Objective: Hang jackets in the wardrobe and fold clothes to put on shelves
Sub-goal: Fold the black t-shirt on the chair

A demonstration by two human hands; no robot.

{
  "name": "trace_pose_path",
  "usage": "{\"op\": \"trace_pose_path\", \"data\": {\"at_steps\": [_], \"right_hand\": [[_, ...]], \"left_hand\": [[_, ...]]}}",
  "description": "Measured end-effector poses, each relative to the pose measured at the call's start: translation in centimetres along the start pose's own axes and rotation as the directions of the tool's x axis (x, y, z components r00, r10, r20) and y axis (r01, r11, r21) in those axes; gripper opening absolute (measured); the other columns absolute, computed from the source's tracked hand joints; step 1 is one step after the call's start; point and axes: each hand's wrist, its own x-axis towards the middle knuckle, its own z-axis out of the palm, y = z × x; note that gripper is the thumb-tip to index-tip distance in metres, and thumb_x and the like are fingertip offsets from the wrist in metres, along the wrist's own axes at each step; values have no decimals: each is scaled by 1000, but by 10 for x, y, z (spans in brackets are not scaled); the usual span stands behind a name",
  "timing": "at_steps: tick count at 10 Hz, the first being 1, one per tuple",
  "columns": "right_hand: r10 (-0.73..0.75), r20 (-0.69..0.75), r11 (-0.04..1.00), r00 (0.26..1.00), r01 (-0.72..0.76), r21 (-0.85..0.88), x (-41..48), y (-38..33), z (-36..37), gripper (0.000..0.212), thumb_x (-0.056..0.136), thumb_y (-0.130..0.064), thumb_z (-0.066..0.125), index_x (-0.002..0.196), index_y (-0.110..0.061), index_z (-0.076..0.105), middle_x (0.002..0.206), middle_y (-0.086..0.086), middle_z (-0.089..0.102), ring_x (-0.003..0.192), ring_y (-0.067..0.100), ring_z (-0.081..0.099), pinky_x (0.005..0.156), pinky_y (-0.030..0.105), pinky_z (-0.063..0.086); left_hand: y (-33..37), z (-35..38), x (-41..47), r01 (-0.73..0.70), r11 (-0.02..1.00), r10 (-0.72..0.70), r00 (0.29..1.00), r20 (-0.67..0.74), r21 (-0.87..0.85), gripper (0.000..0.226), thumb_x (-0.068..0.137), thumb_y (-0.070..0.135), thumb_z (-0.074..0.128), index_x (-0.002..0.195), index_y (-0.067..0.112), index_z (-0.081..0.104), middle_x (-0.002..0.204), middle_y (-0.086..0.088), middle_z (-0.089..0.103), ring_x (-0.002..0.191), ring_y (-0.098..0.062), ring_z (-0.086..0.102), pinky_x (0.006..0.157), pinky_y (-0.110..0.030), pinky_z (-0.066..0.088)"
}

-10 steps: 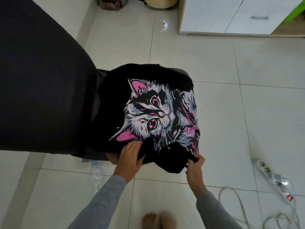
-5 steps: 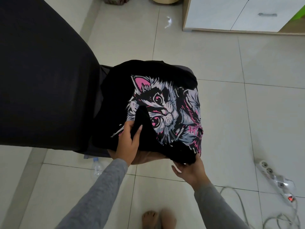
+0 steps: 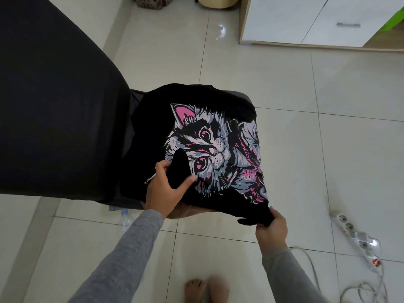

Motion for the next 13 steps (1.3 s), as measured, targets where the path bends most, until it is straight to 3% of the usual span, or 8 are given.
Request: {"op": "trace_pose_path", "data": {"at_steps": [1, 3, 4, 5, 6, 9, 11, 13], "right_hand": [[-159, -4, 979, 987, 158, 126, -48, -30, 23, 27, 96, 2, 41, 98, -25, 40, 65, -27, 55, 62, -32, 43, 61, -5, 35], [-344, -125, 937, 931, 349, 26, -66, -64, 27, 18, 97, 2, 36, 104, -14, 37, 71, -22, 44, 57, -31, 43, 57, -5, 34], [-322, -274, 904, 906, 380, 193, -43, -77, 24, 20, 91, -3, 51, 108, -7, 60, 89, -6, 63, 65, -3, 58, 54, 6, 43], [-405, -337, 896, 850, 443, 40, -41, -86, 30, 25, 87, -4, 55, 111, -3, 64, 104, 11, 62, 77, 15, 60, 50, 8, 47], [-453, -353, 880, 818, 474, -32, -37, -103, 47, 24, 88, -5, 54, 110, -5, 64, 100, 8, 61, 67, 8, 57, 48, 7, 46], [-603, -330, 797, 726, 529, -292, 11, -155, 101, 22, 85, -8, 55, 104, -8, 66, 96, 8, 64, 79, 17, 60, 60, 15, 50], [-453, 46, 818, 890, 436, -376, 38, -161, 121, 44, 92, -15, 57, 134, -10, 44, 112, 4, 56, 102, 14, 57, 97, 32, 47], [-358, 98, 611, 929, 312, -728, 36, -113, 100, 47, 91, -18, 56, 136, -10, 43, 136, 7, 48, 125, 22, 45, 107, 38, 35]], "left_hand": [[-4, -7, 2, 29, 990, -43, 994, 101, 141, 76, 60, 44, 84, 116, 21, 38, 108, 10, 50, 99, -8, 49, 87, -26, 46], [-8, -27, 21, -59, 991, 71, 993, -90, 122, 23, 90, 21, 60, 106, 6, 54, 98, -1, 57, 91, -16, 56, 82, -30, 48], [-4, -39, 38, -114, 988, 123, 989, -87, 99, 23, 94, 28, 53, 106, 10, 57, 97, 1, 61, 91, -14, 59, 84, -32, 50], [0, -47, 59, -157, 976, 167, 984, -63, 149, 29, 95, 33, 50, 113, 12, 58, 105, -4, 65, 98, -18, 62, 86, -33, 51], [15, -49, 84, -183, 973, 195, 978, -79, 139, 28, 95, 32, 51, 113, 12, 59, 102, -2, 66, 94, -15, 62, 83, -28, 49], [28, -24, 159, -184, 958, 204, 976, -70, 221, 26, 95, 33, 51, 101, 9, 59, 87, -4, 65, 78, -17, 61, 72, -33, 51], [16, -5, 182, -15, 952, 48, 994, -101, 304, 33, 98, 36, 43, 114, 11, 55, 105, -5, 58, 98, -22, 56, 81, -32, 44], [-8, -12, 140, 254, 873, -96, 926, -364, 417, 35, 95, 38, 46, 111, 8, 55, 113, -13, 52, 108, -31, 47, 92, -48, 35]]}}
